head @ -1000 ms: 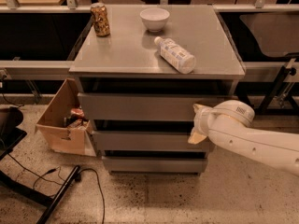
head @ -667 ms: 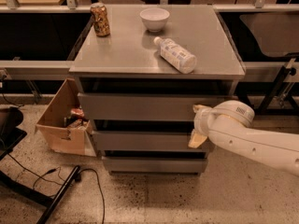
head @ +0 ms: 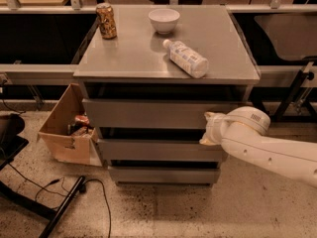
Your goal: Close top drawer
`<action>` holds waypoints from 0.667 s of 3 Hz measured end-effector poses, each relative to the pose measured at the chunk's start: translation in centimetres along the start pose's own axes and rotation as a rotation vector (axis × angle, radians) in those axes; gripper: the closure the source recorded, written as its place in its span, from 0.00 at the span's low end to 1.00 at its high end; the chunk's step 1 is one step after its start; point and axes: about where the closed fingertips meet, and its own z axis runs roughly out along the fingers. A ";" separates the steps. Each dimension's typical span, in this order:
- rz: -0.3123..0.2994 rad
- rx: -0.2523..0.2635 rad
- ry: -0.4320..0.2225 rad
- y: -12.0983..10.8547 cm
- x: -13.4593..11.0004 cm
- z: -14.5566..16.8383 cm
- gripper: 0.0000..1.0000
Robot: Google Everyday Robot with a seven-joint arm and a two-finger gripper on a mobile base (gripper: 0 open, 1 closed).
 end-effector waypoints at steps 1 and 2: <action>-0.033 0.003 0.070 0.2 1.6 -4.3 0.63; -0.072 -0.031 0.246 2.1 6.8 -13.1 0.86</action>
Offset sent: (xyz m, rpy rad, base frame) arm -0.2346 -0.1573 0.2388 -0.5189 0.0877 -0.1212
